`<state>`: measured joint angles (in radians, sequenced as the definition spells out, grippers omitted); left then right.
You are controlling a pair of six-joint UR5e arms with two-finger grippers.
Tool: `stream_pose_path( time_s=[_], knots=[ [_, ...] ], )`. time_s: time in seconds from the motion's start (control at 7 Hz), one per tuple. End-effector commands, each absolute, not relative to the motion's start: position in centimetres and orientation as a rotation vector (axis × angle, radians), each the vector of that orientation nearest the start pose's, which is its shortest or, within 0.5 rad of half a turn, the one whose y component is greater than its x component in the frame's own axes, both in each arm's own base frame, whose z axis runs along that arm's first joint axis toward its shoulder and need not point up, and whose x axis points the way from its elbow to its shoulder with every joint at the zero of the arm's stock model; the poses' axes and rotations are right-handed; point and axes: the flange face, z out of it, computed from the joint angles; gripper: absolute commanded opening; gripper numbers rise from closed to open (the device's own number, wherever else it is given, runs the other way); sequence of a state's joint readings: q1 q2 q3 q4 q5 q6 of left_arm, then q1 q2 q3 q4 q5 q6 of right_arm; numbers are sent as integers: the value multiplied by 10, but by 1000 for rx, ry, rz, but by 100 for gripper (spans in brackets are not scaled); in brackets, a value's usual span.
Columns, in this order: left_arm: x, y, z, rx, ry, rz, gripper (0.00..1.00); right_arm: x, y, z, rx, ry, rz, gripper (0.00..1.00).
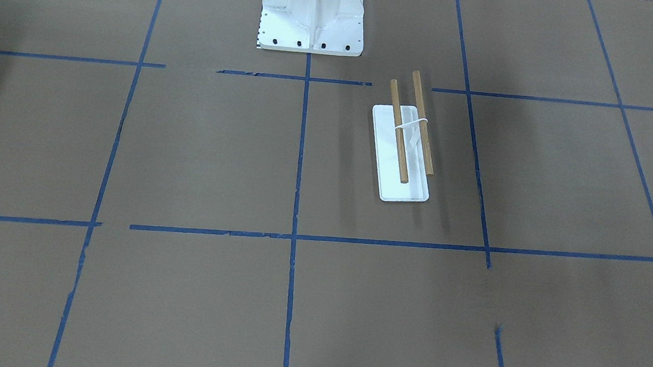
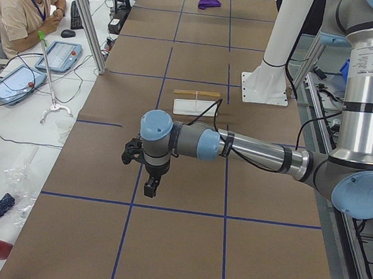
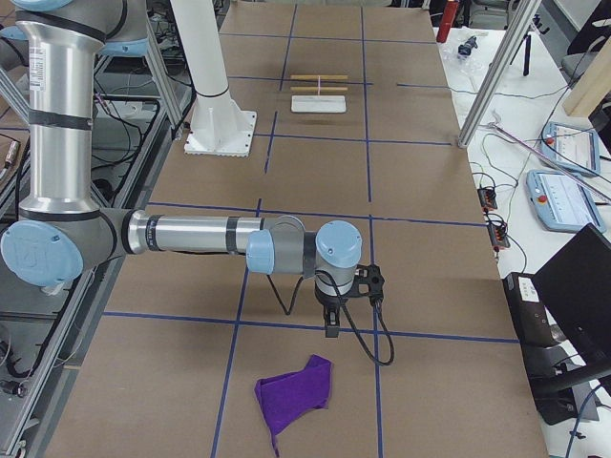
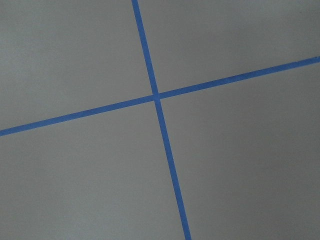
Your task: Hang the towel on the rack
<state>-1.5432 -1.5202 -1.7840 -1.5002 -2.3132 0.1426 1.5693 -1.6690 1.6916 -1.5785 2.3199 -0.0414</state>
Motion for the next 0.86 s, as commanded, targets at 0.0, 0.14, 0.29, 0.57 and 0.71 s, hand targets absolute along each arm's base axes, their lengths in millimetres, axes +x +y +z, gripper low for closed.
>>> stream_pose_path(
  time_s=[0.0,0.14,0.29,0.57,0.71],
  knots=[
    [-53,-472,579,148,736,207,100,65,-452,647,31,-748,-47,100],
    [-53,-472,580,144,736,203,100,65,-454,644,37,-748,-50,100],
    [-53,-473,586,134,735,199,100,65,-456,642,43,-749,-52,100],
    [-52,-473,577,152,742,207,100,65,-470,629,111,-746,-81,100],
    [-51,-491,555,192,745,181,100,64,-469,626,176,-743,-113,100]
  ],
)
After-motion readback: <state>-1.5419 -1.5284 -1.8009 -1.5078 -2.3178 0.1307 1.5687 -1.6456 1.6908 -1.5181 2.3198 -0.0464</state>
